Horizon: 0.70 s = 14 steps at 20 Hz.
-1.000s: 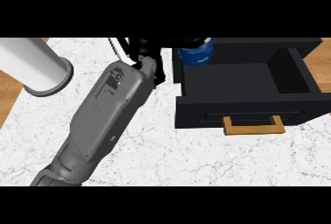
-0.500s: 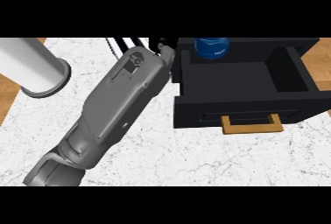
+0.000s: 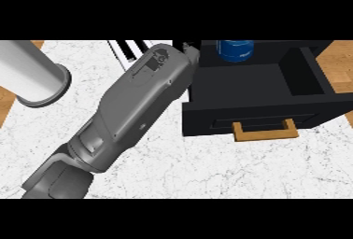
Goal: Pick up the can, place it into the drawer and close the drawer
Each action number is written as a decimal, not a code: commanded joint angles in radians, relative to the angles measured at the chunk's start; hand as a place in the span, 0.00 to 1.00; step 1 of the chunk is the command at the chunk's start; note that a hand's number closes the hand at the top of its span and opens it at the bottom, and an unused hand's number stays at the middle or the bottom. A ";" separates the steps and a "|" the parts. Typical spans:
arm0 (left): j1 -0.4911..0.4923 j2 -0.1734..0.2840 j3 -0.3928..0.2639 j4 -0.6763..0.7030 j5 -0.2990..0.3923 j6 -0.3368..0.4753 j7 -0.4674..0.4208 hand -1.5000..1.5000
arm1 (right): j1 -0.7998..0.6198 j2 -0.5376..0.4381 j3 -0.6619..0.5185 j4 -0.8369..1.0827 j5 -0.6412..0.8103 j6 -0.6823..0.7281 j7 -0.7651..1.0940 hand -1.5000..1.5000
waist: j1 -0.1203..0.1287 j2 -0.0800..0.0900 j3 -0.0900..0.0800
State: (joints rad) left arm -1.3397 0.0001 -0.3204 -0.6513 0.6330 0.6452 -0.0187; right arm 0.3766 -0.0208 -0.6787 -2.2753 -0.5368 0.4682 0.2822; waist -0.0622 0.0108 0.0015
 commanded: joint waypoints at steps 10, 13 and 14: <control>-0.056 0.000 -0.159 0.168 0.163 0.029 -0.061 1.00 | 0.000 -0.019 -0.009 -0.017 -0.023 0.004 0.025 0.00 | -0.017 0.003 0.000; -0.032 0.000 -0.240 0.123 0.211 0.096 -0.065 0.00 | -0.047 -0.011 0.033 -0.042 -0.010 -0.049 0.070 0.00 | -0.024 0.004 0.000; -0.007 0.000 -0.255 0.115 0.221 0.092 -0.092 0.00 | -0.067 -0.006 0.042 -0.025 0.049 -0.043 0.045 0.00 | -0.019 0.006 0.000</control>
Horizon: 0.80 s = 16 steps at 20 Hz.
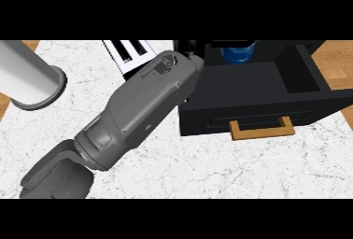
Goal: Pick up the can, place it into the drawer and close the drawer
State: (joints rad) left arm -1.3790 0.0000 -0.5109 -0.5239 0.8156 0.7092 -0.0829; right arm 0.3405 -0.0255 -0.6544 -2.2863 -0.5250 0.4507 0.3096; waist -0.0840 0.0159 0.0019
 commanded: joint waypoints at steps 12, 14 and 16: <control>-0.004 0.000 -0.098 0.067 0.123 0.092 -0.080 0.00 | -0.014 -0.039 -0.029 0.022 -0.036 0.017 0.009 0.00 | -0.021 0.004 0.001; 0.019 0.000 -0.091 0.072 0.140 0.094 -0.132 0.00 | -0.021 0.023 0.029 -0.030 0.019 -0.002 0.011 0.00 | -0.020 0.009 0.000; -0.021 0.000 -0.101 0.072 0.158 0.070 -0.081 0.00 | -0.004 0.014 0.009 0.016 0.006 0.027 -0.004 0.00 | -0.010 0.003 0.001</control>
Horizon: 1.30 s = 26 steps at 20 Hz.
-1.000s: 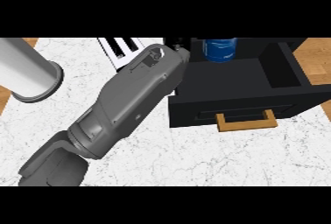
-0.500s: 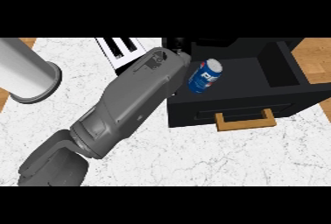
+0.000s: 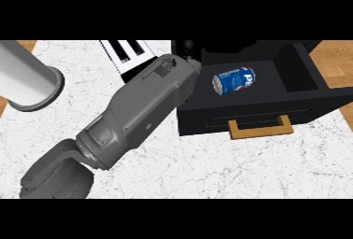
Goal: Pick up the can, place it into the drawer and close the drawer
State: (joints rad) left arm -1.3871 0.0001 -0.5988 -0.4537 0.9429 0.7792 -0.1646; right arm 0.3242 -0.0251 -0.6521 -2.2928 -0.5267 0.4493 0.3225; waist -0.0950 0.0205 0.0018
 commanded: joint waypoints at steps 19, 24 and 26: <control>-0.081 0.000 -0.017 -0.059 0.119 0.066 -0.085 0.00 | -0.241 -0.076 0.218 -0.135 0.666 0.048 -0.220 0.00 | 0.063 -0.003 -0.001; -0.080 0.000 0.004 -0.060 0.123 0.055 -0.085 0.00 | -0.336 -0.109 0.344 -0.006 0.884 0.018 -0.274 0.00 | 0.082 -0.009 -0.001; -0.017 0.000 0.010 -0.047 0.118 0.013 -0.115 0.00 | -0.377 -0.096 0.420 0.020 1.016 -0.031 -0.269 0.00 | 0.096 -0.008 -0.002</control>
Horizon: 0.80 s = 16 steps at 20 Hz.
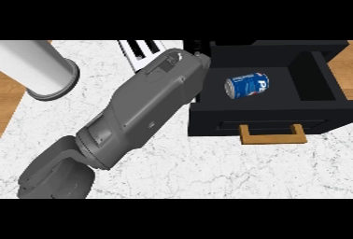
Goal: Pick up the can, place it into the drawer and close the drawer
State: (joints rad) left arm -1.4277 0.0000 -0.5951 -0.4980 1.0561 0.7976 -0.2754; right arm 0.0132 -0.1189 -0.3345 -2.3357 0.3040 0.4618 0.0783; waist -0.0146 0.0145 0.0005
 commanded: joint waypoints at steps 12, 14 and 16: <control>0.065 0.037 0.011 -0.079 -0.063 0.028 0.076 0.00 | -0.316 -0.006 0.343 0.517 0.597 -0.279 -0.134 0.00 | 0.035 -0.011 -0.001; 0.057 0.092 -0.017 -0.113 -0.083 0.024 0.123 0.00 | -0.395 -0.038 0.318 0.638 0.629 -0.306 -0.157 0.00 | 0.055 -0.013 0.000; 0.023 0.095 0.003 -0.109 -0.083 0.038 0.147 0.00 | -0.445 -0.020 0.386 0.704 0.706 -0.325 -0.138 0.00 | 0.049 -0.011 -0.001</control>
State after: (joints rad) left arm -1.3892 0.0711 -0.5963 -0.5868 0.9878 0.8241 -0.1645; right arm -0.3264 -0.1337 -0.0080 -1.7743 0.9042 0.1725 -0.0635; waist 0.0284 0.0032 0.0001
